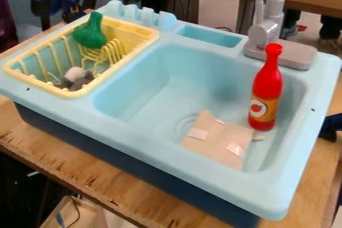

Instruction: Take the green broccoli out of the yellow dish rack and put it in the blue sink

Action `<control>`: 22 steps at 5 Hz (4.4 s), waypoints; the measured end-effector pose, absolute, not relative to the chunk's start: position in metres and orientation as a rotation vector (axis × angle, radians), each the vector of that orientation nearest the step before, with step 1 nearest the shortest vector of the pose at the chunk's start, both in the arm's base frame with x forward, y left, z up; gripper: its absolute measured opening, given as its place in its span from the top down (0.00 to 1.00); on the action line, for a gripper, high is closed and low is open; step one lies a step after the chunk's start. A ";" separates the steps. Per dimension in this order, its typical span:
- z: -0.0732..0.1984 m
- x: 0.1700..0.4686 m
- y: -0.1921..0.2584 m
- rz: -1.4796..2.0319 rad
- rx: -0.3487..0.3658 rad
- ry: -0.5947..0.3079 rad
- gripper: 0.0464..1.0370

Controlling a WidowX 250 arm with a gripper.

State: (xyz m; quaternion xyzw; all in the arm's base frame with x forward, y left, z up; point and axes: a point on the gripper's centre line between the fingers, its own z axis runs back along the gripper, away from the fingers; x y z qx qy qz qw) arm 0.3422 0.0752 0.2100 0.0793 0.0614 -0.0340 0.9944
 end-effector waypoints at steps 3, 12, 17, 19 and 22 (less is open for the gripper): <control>0.185 0.352 0.118 0.017 0.145 0.164 0.04; 0.169 0.357 0.124 0.157 0.132 0.253 0.73; 0.243 0.308 0.008 -0.171 0.155 -0.064 0.75; 0.198 0.295 -0.028 -0.289 0.080 0.022 0.75; 0.137 0.281 -0.042 -0.309 0.041 0.173 0.75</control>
